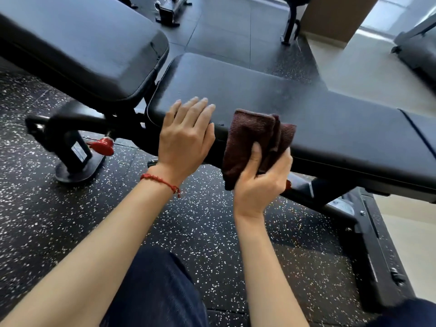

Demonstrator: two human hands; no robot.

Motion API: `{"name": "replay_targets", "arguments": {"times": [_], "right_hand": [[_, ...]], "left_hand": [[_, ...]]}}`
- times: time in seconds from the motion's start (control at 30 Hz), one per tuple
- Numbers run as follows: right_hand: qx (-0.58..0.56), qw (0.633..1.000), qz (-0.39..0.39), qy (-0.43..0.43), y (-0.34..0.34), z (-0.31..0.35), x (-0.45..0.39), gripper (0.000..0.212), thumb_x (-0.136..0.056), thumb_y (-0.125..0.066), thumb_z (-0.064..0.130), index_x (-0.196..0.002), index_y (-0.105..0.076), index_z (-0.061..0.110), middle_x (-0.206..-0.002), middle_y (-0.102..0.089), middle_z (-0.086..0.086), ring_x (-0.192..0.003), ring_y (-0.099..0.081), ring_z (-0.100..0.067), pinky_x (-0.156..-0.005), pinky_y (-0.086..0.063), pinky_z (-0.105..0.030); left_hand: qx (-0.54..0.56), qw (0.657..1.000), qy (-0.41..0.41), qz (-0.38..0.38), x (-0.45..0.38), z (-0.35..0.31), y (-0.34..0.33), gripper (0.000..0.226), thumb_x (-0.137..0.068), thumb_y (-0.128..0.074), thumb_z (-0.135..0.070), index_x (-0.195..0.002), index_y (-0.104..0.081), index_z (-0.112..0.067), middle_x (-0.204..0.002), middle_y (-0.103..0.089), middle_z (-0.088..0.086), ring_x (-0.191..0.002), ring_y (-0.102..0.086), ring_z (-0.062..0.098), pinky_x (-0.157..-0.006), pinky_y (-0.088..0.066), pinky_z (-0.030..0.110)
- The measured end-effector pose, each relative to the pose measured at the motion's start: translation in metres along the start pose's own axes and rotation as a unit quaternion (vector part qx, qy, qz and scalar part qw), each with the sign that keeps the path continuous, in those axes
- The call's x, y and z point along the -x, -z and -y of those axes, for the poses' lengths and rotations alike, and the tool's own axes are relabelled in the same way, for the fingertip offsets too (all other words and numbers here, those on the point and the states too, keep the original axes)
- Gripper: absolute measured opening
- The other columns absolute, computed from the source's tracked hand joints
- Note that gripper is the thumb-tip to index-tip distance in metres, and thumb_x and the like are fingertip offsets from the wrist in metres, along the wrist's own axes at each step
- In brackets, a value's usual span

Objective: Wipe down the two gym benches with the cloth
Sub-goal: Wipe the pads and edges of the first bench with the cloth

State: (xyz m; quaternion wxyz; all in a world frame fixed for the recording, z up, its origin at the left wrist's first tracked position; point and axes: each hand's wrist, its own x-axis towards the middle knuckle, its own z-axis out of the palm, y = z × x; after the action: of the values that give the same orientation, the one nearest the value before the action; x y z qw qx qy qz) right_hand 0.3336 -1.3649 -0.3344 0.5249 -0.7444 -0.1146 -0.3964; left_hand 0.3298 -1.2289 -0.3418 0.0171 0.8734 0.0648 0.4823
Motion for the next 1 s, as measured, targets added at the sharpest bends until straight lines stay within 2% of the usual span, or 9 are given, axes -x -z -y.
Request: {"name": "replay_targets", "arguments": {"times": [0.17, 0.27, 0.4, 0.47, 0.6, 0.7, 0.83, 1.0], "right_hand": [[-0.001, 1.000, -0.018, -0.008, -0.014, 0.015, 0.010, 0.043, -0.088, -0.056, 0.024, -0.113, -0.054, -0.010, -0.103, -0.062, -0.019, -0.098, -0.056, -0.021, -0.091, -0.041, -0.018], [-0.009, 1.000, -0.022, -0.014, -0.017, 0.020, 0.013, 0.044, -0.089, -0.054, 0.026, -0.112, -0.054, -0.012, -0.102, -0.062, -0.020, -0.097, -0.055, -0.020, -0.091, -0.038, -0.013], [-0.010, 0.999, -0.028, -0.022, -0.018, 0.020, 0.014, 0.045, -0.090, -0.054, 0.026, -0.114, -0.053, -0.012, -0.103, -0.061, -0.017, -0.098, -0.055, -0.021, -0.091, -0.038, -0.014], [-0.014, 0.999, -0.027, -0.024, -0.021, 0.022, 0.016, 0.044, -0.089, -0.055, 0.026, -0.113, -0.053, -0.012, -0.103, -0.061, -0.017, -0.098, -0.056, -0.021, -0.091, -0.039, -0.015], [-0.027, 1.000, 0.003, -0.011, -0.034, 0.037, 0.027, 0.043, -0.090, -0.055, 0.025, -0.113, -0.054, -0.010, -0.102, -0.062, -0.021, -0.096, -0.059, -0.026, -0.087, -0.048, -0.032], [-0.036, 0.999, 0.008, -0.028, -0.042, 0.046, 0.031, 0.042, -0.089, -0.056, 0.023, -0.115, -0.054, -0.010, -0.101, -0.062, -0.020, -0.095, -0.060, -0.028, -0.084, -0.050, -0.036], [-0.053, 0.998, 0.037, -0.017, -0.050, 0.057, 0.039, 0.042, -0.088, -0.057, 0.023, -0.116, -0.053, -0.008, -0.102, -0.062, -0.018, -0.095, -0.060, -0.026, -0.085, -0.050, -0.033], [-0.086, 0.993, 0.054, -0.062, -0.058, 0.067, 0.040, 0.044, -0.085, -0.060, 0.024, -0.116, -0.054, -0.007, -0.103, -0.062, -0.016, -0.097, -0.056, -0.020, -0.089, -0.042, -0.020]], "left_hand": [[-0.040, 0.998, 0.017, -0.048, -0.003, 0.050, 0.033, 0.029, -0.091, -0.050, -0.014, -0.116, -0.061, -0.005, -0.123, -0.061, 0.012, -0.119, -0.049, 0.027, -0.106, -0.023, 0.048], [-0.076, 0.996, 0.039, -0.041, -0.013, 0.090, 0.046, 0.030, -0.092, -0.048, -0.018, -0.118, -0.060, -0.006, -0.126, -0.058, 0.011, -0.121, -0.047, 0.029, -0.108, -0.018, 0.048], [-0.123, 0.991, 0.046, -0.028, -0.020, 0.122, 0.052, 0.029, -0.094, -0.046, -0.021, -0.114, -0.062, -0.007, -0.125, -0.059, 0.012, -0.121, -0.047, 0.031, -0.109, -0.017, 0.050], [-0.138, 0.989, 0.029, -0.032, -0.020, 0.126, 0.050, 0.028, -0.094, -0.045, -0.021, -0.111, -0.063, -0.007, -0.123, -0.060, 0.010, -0.120, -0.048, 0.031, -0.108, -0.019, 0.052], [-0.135, 0.989, 0.019, -0.055, -0.020, 0.128, 0.048, 0.028, -0.095, -0.045, -0.022, -0.106, -0.066, -0.008, -0.114, -0.065, 0.008, -0.112, -0.052, 0.029, -0.107, -0.021, 0.046], [-0.148, 0.987, 0.005, -0.054, -0.018, 0.130, 0.048, 0.029, -0.095, -0.044, -0.022, -0.107, -0.067, -0.009, -0.114, -0.065, 0.008, -0.111, -0.053, 0.029, -0.107, -0.019, 0.043], [-0.158, 0.986, 0.004, -0.044, -0.018, 0.131, 0.049, 0.030, -0.095, -0.044, -0.022, -0.108, -0.067, -0.008, -0.115, -0.065, 0.008, -0.111, -0.054, 0.029, -0.107, -0.019, 0.044], [-0.160, 0.987, 0.009, -0.027, -0.019, 0.127, 0.053, 0.029, -0.095, -0.044, -0.021, -0.109, -0.067, -0.008, -0.116, -0.065, 0.007, -0.113, -0.054, 0.027, -0.107, -0.020, 0.044]]}}
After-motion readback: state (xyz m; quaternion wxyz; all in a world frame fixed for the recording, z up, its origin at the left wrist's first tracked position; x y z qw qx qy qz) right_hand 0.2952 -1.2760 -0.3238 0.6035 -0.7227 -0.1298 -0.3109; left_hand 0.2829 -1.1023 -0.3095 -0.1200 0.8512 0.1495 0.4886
